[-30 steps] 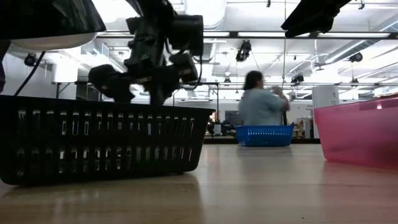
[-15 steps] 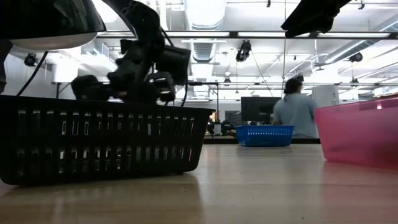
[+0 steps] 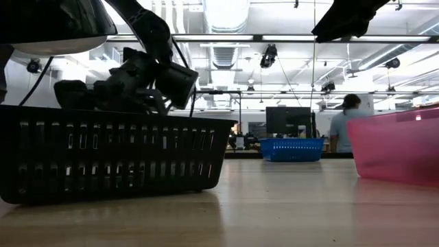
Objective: Pick and place items into bin
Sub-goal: Put the pink charger adapter into the black bin
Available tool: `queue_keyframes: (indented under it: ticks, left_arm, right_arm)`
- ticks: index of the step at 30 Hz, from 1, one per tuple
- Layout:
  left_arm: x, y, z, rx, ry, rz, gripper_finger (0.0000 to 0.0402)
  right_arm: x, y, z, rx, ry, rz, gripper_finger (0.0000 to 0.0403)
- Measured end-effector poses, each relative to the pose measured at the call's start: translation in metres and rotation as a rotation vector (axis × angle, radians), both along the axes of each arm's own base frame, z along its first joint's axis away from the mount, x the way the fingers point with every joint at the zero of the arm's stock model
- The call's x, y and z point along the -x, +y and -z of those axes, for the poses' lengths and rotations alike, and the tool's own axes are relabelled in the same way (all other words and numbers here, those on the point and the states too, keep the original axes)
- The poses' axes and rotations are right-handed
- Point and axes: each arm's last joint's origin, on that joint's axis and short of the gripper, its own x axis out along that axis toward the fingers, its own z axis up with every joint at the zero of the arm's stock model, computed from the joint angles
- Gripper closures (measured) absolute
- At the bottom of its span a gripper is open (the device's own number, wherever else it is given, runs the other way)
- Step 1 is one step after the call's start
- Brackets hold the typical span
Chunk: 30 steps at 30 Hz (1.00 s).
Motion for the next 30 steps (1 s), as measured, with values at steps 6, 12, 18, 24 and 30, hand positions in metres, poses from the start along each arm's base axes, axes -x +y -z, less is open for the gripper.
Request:
queue_keyframes:
  ticks: [6,12,18,24,30]
  left_arm:
    - [0.01,-0.002,-0.002,0.024,0.092,0.027,0.0171]
    - [0.009,-0.002,-0.002,0.046,0.07,0.021,0.0171]
    - [0.01,-0.004,-0.002,0.051,0.078,0.028,0.0171]
    - [0.012,-0.008,0.005,0.051,0.102,0.035,0.0171]
    - [0.012,-0.009,0.008,0.048,0.082,0.036,0.0171]
  right_arm:
    - [0.0,0.0,0.0,0.001,0.003,-0.001,0.0188]
    - [0.0,0.0,0.0,0.019,0.014,-0.012,0.0188]
    - [0.0,0.0,0.0,0.04,0.029,-0.024,0.0188]
    - [0.0,0.0,0.0,0.046,0.034,-0.028,0.0188]
    - [0.0,0.0,0.0,0.046,0.033,-0.028,0.0188]
